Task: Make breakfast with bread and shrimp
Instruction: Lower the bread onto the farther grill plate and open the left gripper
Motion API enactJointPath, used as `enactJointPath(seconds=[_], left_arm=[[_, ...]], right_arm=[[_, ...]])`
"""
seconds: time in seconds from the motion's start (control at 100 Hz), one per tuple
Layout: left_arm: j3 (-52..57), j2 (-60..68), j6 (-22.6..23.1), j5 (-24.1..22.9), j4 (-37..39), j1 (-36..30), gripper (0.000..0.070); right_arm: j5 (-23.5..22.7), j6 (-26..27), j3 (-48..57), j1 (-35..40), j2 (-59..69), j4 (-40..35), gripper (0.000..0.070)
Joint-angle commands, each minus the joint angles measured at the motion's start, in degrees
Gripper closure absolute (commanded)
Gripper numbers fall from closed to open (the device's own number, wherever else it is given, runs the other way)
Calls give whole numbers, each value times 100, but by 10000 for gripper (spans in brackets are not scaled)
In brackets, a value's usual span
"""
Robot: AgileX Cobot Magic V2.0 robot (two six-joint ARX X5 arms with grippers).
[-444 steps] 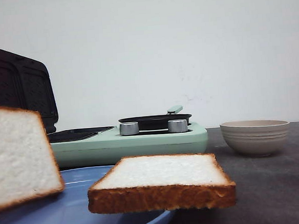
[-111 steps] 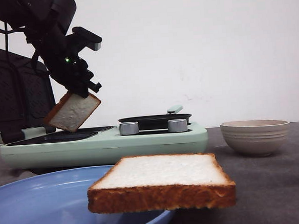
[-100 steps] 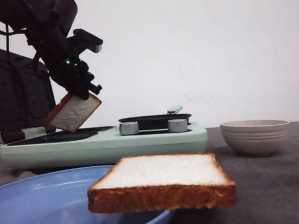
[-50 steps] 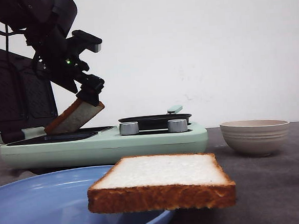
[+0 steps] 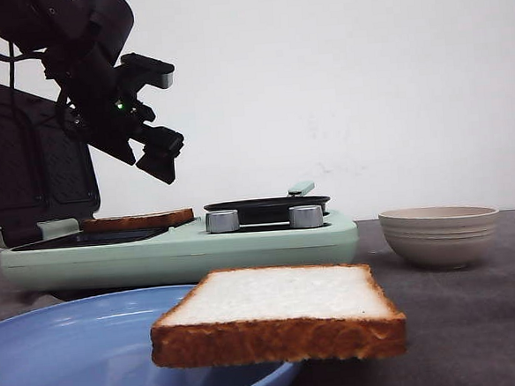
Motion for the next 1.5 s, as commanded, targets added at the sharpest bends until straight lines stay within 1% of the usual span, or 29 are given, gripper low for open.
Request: enactJointPath(seconds=[0.0, 0.21, 0.4, 0.51, 0.69, 0.78, 0.86, 0.94, 1.1, 1.19, 1.32, 1.49], left_arm=[[151, 144, -195, 33, 31, -33, 228], [153, -136, -579, 33, -210, -46, 229], [153, -723, -1126, 33, -621, -50, 231], [153, -1187, -1438, 31, -813, -46, 231], [153, -2072, -1445, 24, -1084, -74, 230], [153, -2509, -1447, 22, -1285, -74, 230], [153, -2883, -1491, 22, -1589, -74, 230], [153, -3255, -1700, 24, -2052, -74, 230], [153, -3912, -2138, 39, -2981, -72, 231], [149, -4221, -2216, 208, -3362, -68, 232], [146, -4614, -2356, 507, -3526, -68, 232], [81, -5101, -2387, 540, -3541, -68, 232]], right_arm=[[2, -70, 79, 0, 11, 44, 492], [-4, -197, 79, 0, 11, 249, 491], [-13, -186, 79, 0, 11, 409, 491], [-118, -173, 79, 2, 11, 363, 492], [-658, -109, 79, 2, 11, 365, 491], [-820, -17, 79, 2, 11, 365, 492], [-822, 37, 79, 0, 11, 365, 492], [-820, 129, 79, 2, 11, 367, 492], [-817, 133, 79, 2, 11, 367, 493], [-815, 133, 79, 2, 11, 372, 493], [-815, 133, 81, 2, 11, 411, 493], [-804, 177, 79, 2, 9, 616, 493]])
